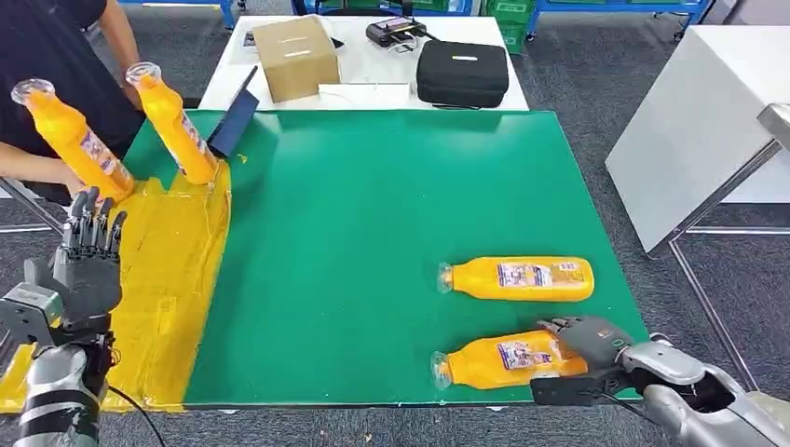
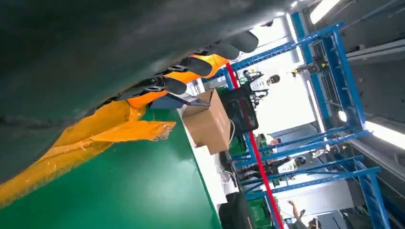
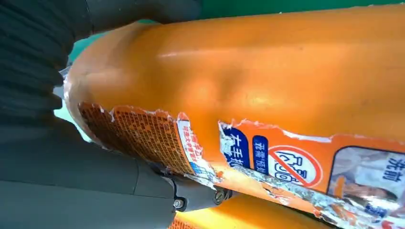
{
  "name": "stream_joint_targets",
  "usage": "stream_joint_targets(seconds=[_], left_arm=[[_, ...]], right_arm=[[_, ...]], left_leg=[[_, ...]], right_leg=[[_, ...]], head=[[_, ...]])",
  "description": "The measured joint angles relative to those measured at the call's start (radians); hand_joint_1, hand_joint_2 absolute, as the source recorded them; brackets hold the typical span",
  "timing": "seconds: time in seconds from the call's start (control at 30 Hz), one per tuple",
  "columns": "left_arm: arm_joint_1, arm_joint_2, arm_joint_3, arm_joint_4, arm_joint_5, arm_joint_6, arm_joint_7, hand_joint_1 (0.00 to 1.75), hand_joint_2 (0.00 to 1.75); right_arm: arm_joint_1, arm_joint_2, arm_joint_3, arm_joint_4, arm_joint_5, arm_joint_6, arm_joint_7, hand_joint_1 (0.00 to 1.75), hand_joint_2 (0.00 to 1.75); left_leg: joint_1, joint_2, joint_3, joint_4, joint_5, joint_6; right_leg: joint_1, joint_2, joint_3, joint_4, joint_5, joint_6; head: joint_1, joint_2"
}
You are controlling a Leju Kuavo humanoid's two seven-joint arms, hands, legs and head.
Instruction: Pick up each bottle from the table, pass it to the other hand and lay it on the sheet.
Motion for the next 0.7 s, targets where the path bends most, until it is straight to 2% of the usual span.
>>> stream_joint_targets(seconds=[0.17,0.2,0.23,0.33,0.4,0.43,0.5,0.57,0.6,0.7], left_arm=[[-0.002,-0.004,-0.005,0.014,0.016,-0.003,0.000,0.00,0.00],[0.000,-0.005,-0.004,0.014,0.029,-0.014,0.000,0.00,0.00],[0.003,-0.005,-0.004,0.014,0.040,-0.028,0.003,0.00,0.00],[0.022,-0.008,-0.004,0.009,0.086,-0.093,0.032,0.00,0.00],[0.034,-0.019,-0.006,-0.007,0.128,-0.143,0.061,0.00,0.00],[0.037,-0.029,-0.012,-0.016,0.152,-0.164,0.072,0.00,1.75],[0.050,-0.056,-0.033,-0.042,0.212,-0.201,0.092,0.00,1.75],[0.083,-0.092,-0.056,-0.076,0.246,-0.204,0.110,0.00,1.75],[0.107,-0.112,-0.072,-0.094,0.246,-0.199,0.112,0.00,1.75],[0.175,-0.152,-0.137,-0.155,0.202,-0.167,0.095,0.00,1.75]], right_arm=[[-0.018,0.017,0.016,0.033,-0.008,-0.041,0.003,1.75,1.75],[-0.022,0.041,0.014,0.059,-0.021,-0.074,0.000,1.75,1.75],[-0.029,0.071,0.010,0.085,-0.037,-0.106,-0.007,1.75,1.75],[-0.057,0.194,-0.024,0.167,-0.121,-0.220,-0.059,1.75,1.75],[-0.075,0.272,-0.055,0.199,-0.234,-0.218,-0.109,1.75,1.75],[-0.080,0.310,-0.070,0.204,-0.330,-0.187,-0.142,1.75,1.75],[-0.084,0.389,-0.103,0.194,-0.523,-0.141,-0.199,1.75,1.75],[-0.086,0.451,-0.135,0.149,-0.614,-0.148,-0.204,1.75,1.75],[-0.092,0.479,-0.153,0.123,-0.640,-0.161,-0.196,1.75,1.75],[-0.123,0.557,-0.184,0.059,-0.672,-0.198,-0.167,1.71,1.75]], left_leg=[[0.001,0.001,0.002,0.000,-0.001,0.001],[0.003,0.002,0.003,-0.001,-0.002,0.001],[0.004,0.006,0.004,-0.001,-0.003,0.000],[0.006,0.026,0.005,-0.002,-0.004,0.000],[0.006,0.033,0.004,-0.002,-0.003,-0.001],[0.006,0.033,0.002,-0.002,-0.001,-0.002],[0.006,0.028,-0.008,-0.001,0.010,0.000],[0.004,0.021,-0.017,-0.001,0.014,0.001],[0.004,0.018,-0.020,-0.001,0.016,0.000],[0.004,0.017,-0.024,-0.001,0.016,0.000]], right_leg=[[0.001,0.001,0.005,-0.002,0.000,0.000],[0.002,0.002,0.007,-0.003,0.001,0.000],[0.004,0.004,0.018,-0.004,0.003,-0.002],[0.007,0.022,0.016,-0.006,0.008,-0.005],[0.007,0.029,0.011,-0.006,0.011,-0.006],[0.007,0.030,0.008,-0.006,0.015,-0.006],[0.007,0.028,-0.002,-0.004,0.020,-0.001],[0.006,0.019,-0.010,-0.001,0.020,0.000],[0.006,0.017,-0.011,-0.001,0.020,-0.001],[0.006,0.016,-0.015,0.000,0.020,-0.001]], head=[[0.000,0.000],[0.000,0.000],[0.000,0.000],[0.000,0.000],[0.000,0.000],[0.000,0.000],[-0.001,0.000],[-0.002,0.000],[-0.001,0.000],[-0.001,0.000]])
